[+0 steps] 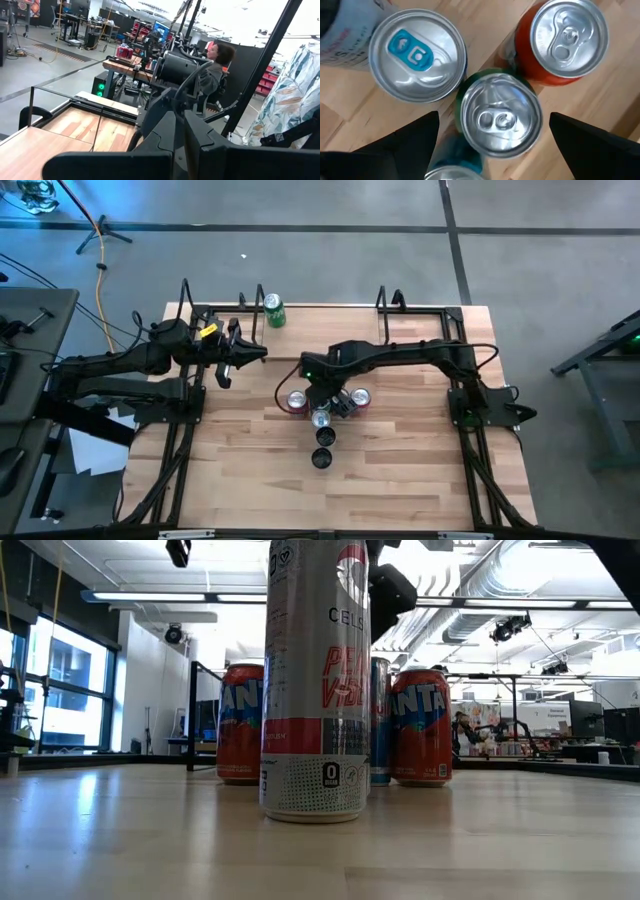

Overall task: Place canned beverage on shelf
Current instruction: Put the green soda can on the shelf aligned with the green soda can

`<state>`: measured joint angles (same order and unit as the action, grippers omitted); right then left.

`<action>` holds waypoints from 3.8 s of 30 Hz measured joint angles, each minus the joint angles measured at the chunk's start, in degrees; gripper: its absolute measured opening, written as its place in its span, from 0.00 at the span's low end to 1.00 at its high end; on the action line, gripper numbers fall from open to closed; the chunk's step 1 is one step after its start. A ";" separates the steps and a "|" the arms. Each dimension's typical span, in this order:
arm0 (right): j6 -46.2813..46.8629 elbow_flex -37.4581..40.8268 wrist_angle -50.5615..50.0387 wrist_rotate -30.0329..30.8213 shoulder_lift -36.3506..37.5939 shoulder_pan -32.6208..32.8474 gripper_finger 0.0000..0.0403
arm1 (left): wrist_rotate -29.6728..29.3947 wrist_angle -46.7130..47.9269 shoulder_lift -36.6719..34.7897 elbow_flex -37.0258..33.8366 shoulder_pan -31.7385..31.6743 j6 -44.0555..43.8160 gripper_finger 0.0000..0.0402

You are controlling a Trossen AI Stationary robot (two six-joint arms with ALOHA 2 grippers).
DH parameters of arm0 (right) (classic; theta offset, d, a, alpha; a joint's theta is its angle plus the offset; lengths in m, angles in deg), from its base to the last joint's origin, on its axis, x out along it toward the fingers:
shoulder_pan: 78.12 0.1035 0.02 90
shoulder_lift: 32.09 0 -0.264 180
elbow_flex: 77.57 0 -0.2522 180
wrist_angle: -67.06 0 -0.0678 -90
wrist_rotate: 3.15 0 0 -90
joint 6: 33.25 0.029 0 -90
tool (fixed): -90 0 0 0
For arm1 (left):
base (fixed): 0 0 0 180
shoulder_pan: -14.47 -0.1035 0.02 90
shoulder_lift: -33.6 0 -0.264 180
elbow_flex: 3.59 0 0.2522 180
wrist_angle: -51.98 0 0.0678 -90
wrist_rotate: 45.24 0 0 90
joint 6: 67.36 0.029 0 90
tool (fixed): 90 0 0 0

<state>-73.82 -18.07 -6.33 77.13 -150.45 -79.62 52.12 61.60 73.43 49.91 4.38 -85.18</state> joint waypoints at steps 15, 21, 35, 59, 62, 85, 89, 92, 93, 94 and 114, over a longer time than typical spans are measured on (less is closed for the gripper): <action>-0.44 0.00 0.98 0.58 -2.91 0.04 0.84 | -0.09 0.00 0.00 -0.02 0.00 -0.07 0.00; -0.44 0.00 1.00 0.31 -2.83 0.13 0.69 | -0.09 0.00 0.00 -0.02 0.00 -0.05 0.00; -1.03 -9.28 -5.85 0.18 -2.06 0.15 0.69 | -0.22 -0.02 0.00 -0.02 0.00 0.00 0.00; 9.35 -25.51 -18.59 10.79 -1.18 -11.59 0.69 | -1.23 -0.09 0.00 -0.02 -0.01 0.00 0.00; 16.71 -25.51 -13.98 10.96 -1.23 -13.54 0.69 | -1.75 -0.09 0.02 -0.02 0.00 -0.02 0.00; 57.05 -25.51 -5.10 14.05 -11.43 -17.27 0.70 | -1.77 -6.49 0.02 -0.02 0.00 -0.04 0.00; 57.06 -25.51 -6.14 15.52 -11.68 -17.50 0.70 | -1.77 -6.48 0.02 -0.02 0.00 -0.04 0.00; 57.09 -25.51 -6.44 15.52 -11.99 -17.65 0.71 | -1.77 -6.45 0.02 -0.02 0.00 -0.04 0.00; 57.09 -25.51 -6.98 15.54 -12.23 -17.68 0.71 | -1.77 -6.47 0.02 -0.02 0.00 -0.04 0.00; 57.08 -25.51 -7.20 15.65 -12.52 -17.68 0.71 | -1.77 -6.47 0.02 -0.02 0.00 -0.07 0.00; 50.58 -25.59 -4.42 15.54 -13.28 -17.68 0.80 | -1.75 -6.40 0.02 -0.02 0.02 -1.57 0.00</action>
<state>-23.24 -43.66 -10.75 92.67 -163.73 -97.30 50.37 55.19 73.46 49.89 4.40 -86.76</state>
